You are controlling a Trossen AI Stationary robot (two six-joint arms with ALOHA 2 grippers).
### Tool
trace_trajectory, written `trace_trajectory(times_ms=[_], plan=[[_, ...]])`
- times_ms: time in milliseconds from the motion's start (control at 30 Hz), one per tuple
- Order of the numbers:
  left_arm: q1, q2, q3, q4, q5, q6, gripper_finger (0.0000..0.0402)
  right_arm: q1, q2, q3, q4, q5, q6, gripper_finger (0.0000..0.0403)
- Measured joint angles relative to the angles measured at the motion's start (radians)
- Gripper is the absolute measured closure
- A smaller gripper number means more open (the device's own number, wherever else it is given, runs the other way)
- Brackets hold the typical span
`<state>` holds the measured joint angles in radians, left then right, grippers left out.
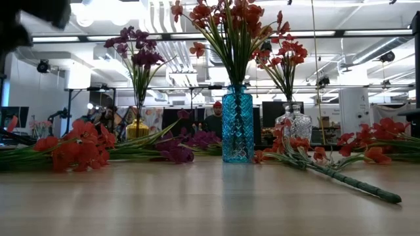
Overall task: Sort flowers into vase by color
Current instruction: Put the left red flowers into the transparent vase
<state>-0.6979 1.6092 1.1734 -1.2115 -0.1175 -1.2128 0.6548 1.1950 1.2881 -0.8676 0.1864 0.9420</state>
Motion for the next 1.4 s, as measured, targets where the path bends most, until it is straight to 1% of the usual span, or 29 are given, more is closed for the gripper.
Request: trace_trajectory(times_ms=[100,200,367,500,700,933,1100,1200,1267,1400], plan=[[0.0,0.048,-0.039,0.007,0.053,-0.025,0.025,0.0,0.0,0.0,0.034,0.0,-0.023,0.0062],[0.0,0.087,-0.066,0.014,0.083,-0.032,0.0245,0.0,0.0,0.0,0.065,0.0,-0.046,0.0062],[0.0,0.124,-0.12,0.034,0.083,-0.032,0.0231,0.0,0.0,0.0,0.082,-0.001,-0.07,0.0062],[0.0,0.13,-0.157,0.057,0.083,-0.032,0.023,0.0,0.0,0.0,0.088,-0.001,-0.076,0.0062],[0.001,0.124,-0.211,0.142,0.086,-0.03,0.0231,0.0,0.0,0.0,0.093,-0.001,-0.082,0.0062],[0.001,0.119,-0.251,0.214,0.109,-0.007,0.0244,0.0,0.0,0.0,0.096,0.0,-0.082,0.0062],[0.001,0.12,-0.255,0.234,0.107,0.014,0.0259,0.0,0.0,0.0,0.096,0.016,-0.082,0.0062],[0.001,0.121,-0.259,0.244,0.089,0.02,0.0276,0.0,0.0,0.0,0.096,0.024,-0.084,0.0062],[0.001,0.122,-0.26,0.245,0.08,0.024,0.0293,0.0,0.0,0.0,0.096,0.024,-0.089,0.0062],[0.001,0.121,-0.258,0.24,0.077,0.023,0.034,0.0,0.0,0.0,0.097,0.024,-0.09,0.0062]])
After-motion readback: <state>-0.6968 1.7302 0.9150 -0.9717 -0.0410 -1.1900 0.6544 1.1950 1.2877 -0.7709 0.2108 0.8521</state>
